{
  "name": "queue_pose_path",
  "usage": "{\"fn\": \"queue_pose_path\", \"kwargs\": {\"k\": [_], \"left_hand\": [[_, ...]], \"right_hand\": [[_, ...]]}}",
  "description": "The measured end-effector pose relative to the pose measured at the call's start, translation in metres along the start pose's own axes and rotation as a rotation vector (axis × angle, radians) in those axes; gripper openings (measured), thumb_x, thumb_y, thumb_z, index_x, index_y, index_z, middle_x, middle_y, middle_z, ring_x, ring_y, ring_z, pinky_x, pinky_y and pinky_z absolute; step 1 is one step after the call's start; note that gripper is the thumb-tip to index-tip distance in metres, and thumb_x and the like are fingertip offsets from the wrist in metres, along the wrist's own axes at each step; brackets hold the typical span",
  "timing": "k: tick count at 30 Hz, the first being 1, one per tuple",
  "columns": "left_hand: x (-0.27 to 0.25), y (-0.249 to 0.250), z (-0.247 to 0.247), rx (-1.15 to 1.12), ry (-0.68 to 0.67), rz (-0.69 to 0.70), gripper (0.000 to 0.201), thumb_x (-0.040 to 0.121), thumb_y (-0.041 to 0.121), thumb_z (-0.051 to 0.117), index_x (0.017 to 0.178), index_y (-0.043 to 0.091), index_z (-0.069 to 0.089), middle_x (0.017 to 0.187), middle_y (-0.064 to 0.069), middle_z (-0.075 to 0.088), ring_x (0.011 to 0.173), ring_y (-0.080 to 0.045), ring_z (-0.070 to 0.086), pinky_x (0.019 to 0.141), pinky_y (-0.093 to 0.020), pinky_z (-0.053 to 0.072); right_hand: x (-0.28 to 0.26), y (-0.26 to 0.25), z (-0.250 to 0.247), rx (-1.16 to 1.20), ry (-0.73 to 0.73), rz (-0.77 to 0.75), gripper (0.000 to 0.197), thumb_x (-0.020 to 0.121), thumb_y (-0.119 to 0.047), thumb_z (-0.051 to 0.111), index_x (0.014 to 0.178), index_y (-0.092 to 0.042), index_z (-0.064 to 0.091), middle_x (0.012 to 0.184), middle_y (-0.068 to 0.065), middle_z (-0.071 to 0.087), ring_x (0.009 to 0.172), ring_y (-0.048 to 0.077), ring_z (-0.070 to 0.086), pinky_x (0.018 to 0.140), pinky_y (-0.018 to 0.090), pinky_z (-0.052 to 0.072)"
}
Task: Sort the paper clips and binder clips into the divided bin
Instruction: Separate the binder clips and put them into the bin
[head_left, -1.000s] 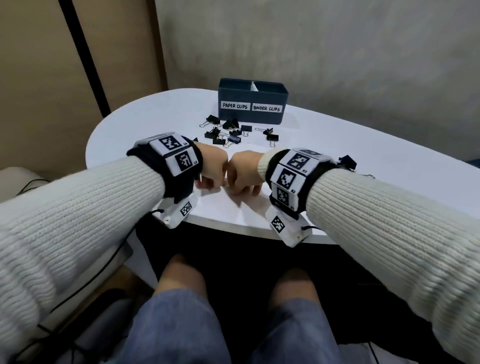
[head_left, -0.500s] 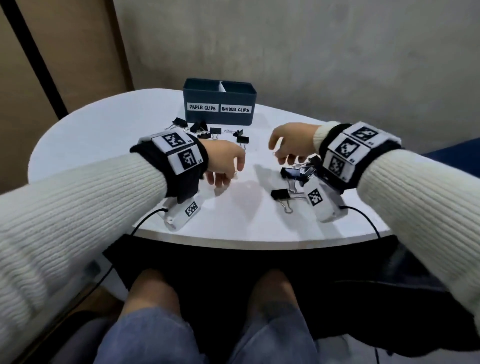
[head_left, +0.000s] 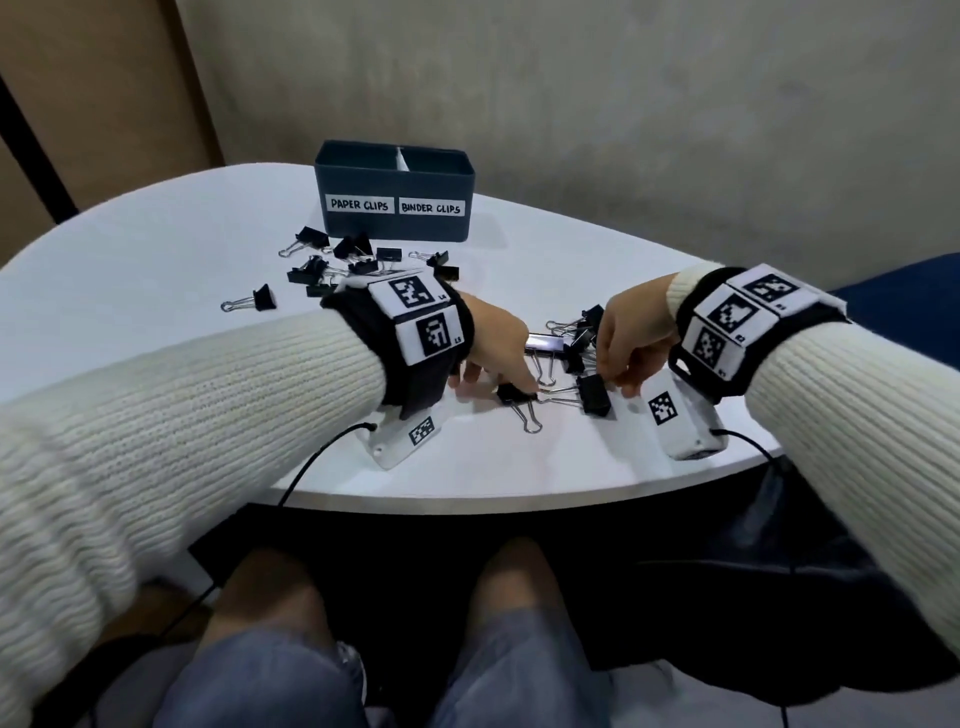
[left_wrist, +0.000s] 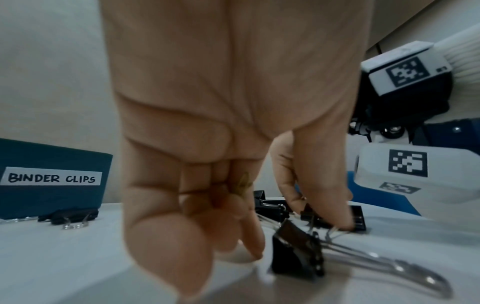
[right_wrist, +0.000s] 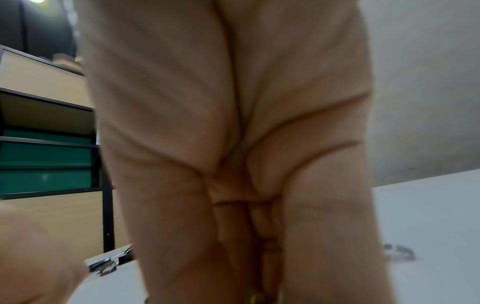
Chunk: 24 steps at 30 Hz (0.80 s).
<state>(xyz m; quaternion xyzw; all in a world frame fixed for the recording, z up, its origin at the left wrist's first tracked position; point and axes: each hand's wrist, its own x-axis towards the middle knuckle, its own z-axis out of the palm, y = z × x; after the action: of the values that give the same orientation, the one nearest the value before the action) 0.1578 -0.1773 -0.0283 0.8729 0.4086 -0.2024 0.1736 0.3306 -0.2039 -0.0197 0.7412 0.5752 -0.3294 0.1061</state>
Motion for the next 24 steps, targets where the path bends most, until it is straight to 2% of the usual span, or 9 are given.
{"fn": "queue_pose_path", "kwargs": {"k": [3,5,9,11,15,17,19,21,24], "left_hand": [[0.003,-0.007,0.002,0.033,0.016,0.009,0.036,0.083,0.042,0.066,0.084,0.006,0.066,0.061,-0.004,0.063,0.034,-0.007,0.054,0.030,-0.006,0.035],[0.002,-0.014,0.000,0.001,-0.009,0.005,0.031,0.084,0.035,0.068,0.079,0.005,0.066,0.050,0.002,0.062,0.039,-0.008,0.059,0.038,-0.011,0.045],[-0.012,-0.042,-0.020,-0.052,-0.014,-0.040,0.019,0.093,0.017,0.055,0.088,0.004,0.068,0.068,-0.004,0.063,0.052,-0.012,0.060,0.054,-0.025,0.053],[-0.020,-0.063,-0.039,-0.142,0.095,-0.057,0.020,0.093,0.003,0.048,0.101,0.003,0.067,0.074,-0.007,0.064,0.052,-0.014,0.061,0.052,-0.025,0.052],[-0.030,-0.104,-0.084,-0.342,0.375,-0.097,0.022,0.094,-0.002,0.044,0.111,0.009,0.051,0.081,-0.009,0.069,0.053,-0.017,0.065,0.047,-0.022,0.049],[-0.030,-0.124,-0.105,-0.392,0.551,-0.124,0.009,0.095,0.003,0.048,0.096,0.010,0.054,0.089,-0.009,0.071,0.051,-0.009,0.065,0.050,-0.024,0.049],[-0.024,-0.143,-0.121,-0.438,0.726,-0.146,0.020,0.095,0.005,0.048,0.078,0.015,0.048,0.093,-0.008,0.070,0.055,-0.010,0.063,0.051,-0.024,0.047],[-0.012,-0.161,-0.134,-0.538,0.848,-0.147,0.029,0.095,0.003,0.045,0.071,0.019,0.039,0.093,-0.010,0.069,0.063,-0.018,0.063,0.049,-0.025,0.047],[0.012,-0.187,-0.145,-0.570,0.972,-0.211,0.021,0.089,0.005,0.054,0.074,0.017,0.047,0.103,-0.013,0.071,0.094,-0.029,0.067,0.079,-0.029,0.054]], "right_hand": [[0.006,-0.016,0.006,-0.032,-0.028,-0.034,0.010,0.082,-0.007,0.065,0.073,-0.003,0.069,0.060,0.005,0.070,0.047,0.008,0.064,0.062,0.019,0.054],[0.008,-0.029,0.008,-0.039,-0.012,-0.049,0.013,0.084,-0.014,0.066,0.080,-0.002,0.070,0.061,0.006,0.070,0.048,0.009,0.064,0.058,0.018,0.053],[0.010,-0.057,-0.011,-0.035,0.065,-0.109,0.024,0.088,0.006,0.055,0.110,0.010,0.063,0.064,0.010,0.072,0.041,0.010,0.062,0.048,0.017,0.054],[0.010,-0.075,-0.031,-0.010,0.148,-0.164,0.029,0.088,0.011,0.052,0.112,0.000,0.061,0.063,0.010,0.067,0.034,0.008,0.061,0.042,0.017,0.053],[0.018,-0.119,-0.071,0.021,0.449,-0.259,0.020,0.083,0.002,0.064,0.091,-0.016,0.062,0.071,0.006,0.065,0.051,0.012,0.060,0.060,0.027,0.055],[0.028,-0.142,-0.088,0.057,0.629,-0.301,0.019,0.081,-0.001,0.068,0.069,-0.015,0.062,0.059,0.000,0.061,0.050,0.011,0.056,0.058,0.022,0.053],[0.043,-0.163,-0.101,0.219,0.698,-0.351,0.031,0.081,0.000,0.066,0.058,-0.018,0.057,0.050,-0.004,0.060,0.040,0.005,0.055,0.052,0.017,0.053],[0.060,-0.185,-0.111,0.366,0.746,-0.419,0.034,0.082,0.002,0.065,0.057,-0.018,0.055,0.064,0.001,0.064,0.052,0.009,0.063,0.063,0.023,0.059],[0.088,-0.213,-0.120,0.555,0.803,-0.522,0.034,0.082,0.008,0.061,0.061,-0.018,0.052,0.083,0.010,0.062,0.063,0.024,0.064,0.072,0.038,0.060]]}}
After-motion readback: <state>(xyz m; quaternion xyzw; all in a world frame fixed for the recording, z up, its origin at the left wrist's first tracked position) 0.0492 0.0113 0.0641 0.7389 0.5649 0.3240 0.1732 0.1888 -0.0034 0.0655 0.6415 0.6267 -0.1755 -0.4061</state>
